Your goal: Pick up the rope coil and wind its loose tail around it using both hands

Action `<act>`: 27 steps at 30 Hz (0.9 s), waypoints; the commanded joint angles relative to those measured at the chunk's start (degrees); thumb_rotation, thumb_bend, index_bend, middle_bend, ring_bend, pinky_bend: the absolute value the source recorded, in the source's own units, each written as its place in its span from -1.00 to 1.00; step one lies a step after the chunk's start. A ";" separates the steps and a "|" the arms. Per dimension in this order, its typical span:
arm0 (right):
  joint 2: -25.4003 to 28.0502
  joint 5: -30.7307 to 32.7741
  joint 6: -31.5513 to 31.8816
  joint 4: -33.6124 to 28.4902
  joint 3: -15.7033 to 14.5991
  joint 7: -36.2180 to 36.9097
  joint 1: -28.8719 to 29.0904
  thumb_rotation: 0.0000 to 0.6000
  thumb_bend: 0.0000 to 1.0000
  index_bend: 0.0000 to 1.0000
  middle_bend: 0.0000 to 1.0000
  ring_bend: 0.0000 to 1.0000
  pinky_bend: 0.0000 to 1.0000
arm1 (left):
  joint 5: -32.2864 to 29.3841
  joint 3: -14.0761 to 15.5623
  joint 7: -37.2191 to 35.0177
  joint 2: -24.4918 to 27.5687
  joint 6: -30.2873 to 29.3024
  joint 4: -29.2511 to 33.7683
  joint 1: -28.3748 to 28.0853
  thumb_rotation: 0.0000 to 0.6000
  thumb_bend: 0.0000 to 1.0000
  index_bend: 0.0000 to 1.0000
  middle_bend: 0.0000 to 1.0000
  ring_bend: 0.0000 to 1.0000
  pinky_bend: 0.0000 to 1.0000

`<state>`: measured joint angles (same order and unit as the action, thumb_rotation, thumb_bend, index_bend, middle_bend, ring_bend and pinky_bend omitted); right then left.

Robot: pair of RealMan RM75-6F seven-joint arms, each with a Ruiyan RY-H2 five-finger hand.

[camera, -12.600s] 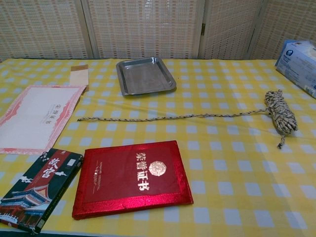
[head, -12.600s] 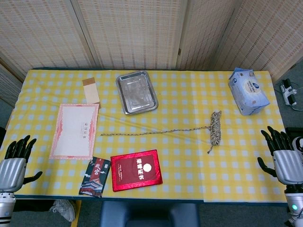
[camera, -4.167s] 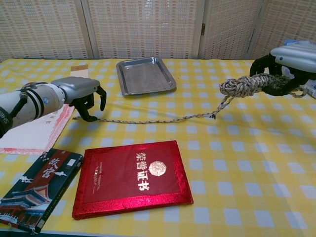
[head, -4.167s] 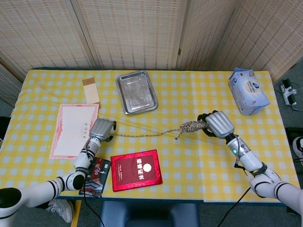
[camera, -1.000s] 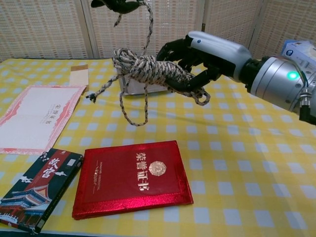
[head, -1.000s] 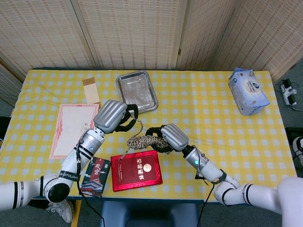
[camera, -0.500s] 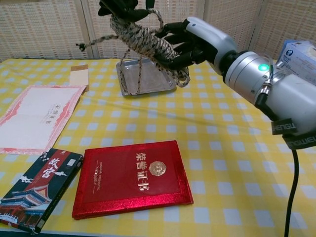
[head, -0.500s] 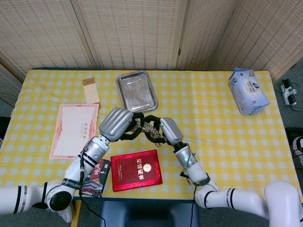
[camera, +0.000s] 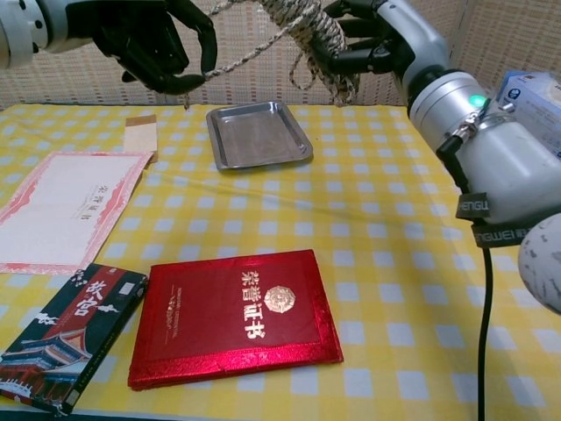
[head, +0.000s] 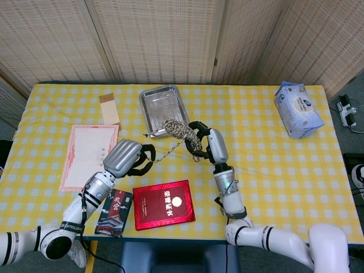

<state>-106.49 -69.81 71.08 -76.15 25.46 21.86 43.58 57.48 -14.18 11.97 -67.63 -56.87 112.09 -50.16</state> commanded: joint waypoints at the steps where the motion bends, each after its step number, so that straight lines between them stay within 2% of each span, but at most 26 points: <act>1: 0.14 -1.04 0.97 0.17 1.44 4.78 -0.70 1.00 0.09 0.72 0.31 0.47 0.25 | -0.31 1.36 0.17 0.03 1.35 -2.14 0.32 1.00 0.03 0.27 0.97 0.81 0.62; 5: 2.99 -1.32 -1.14 -2.49 1.78 10.80 -1.96 1.00 0.09 0.73 0.32 0.48 0.25 | -2.31 2.51 1.10 -0.83 2.16 -5.73 0.44 1.00 0.03 0.27 0.97 0.80 0.62; 15: 9.50 -3.66 -4.56 -7.22 1.07 22.41 -4.72 1.00 0.09 0.74 0.32 0.48 0.26 | -8.82 3.26 1.40 -3.17 4.87 -13.69 0.16 1.00 0.03 0.27 0.97 0.80 0.62; 21: 12.52 -5.78 -6.49 -8.86 -0.14 28.31 -5.49 1.00 0.09 0.75 0.33 0.48 0.28 | -12.00 3.23 2.25 -4.33 5.76 -16.53 -0.37 1.00 0.03 0.27 0.97 0.80 0.62; 27: 14.30 -8.43 -5.86 -9.53 -1.16 32.75 -6.10 1.00 0.09 0.76 0.33 0.48 0.28 | -14.70 3.23 3.32 -5.58 6.52 -18.59 -1.02 1.00 0.03 0.27 0.97 0.80 0.62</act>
<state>-92.66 -77.58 64.90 -85.39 24.60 53.78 37.75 43.19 -10.92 15.14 -72.92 -50.58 93.82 -51.02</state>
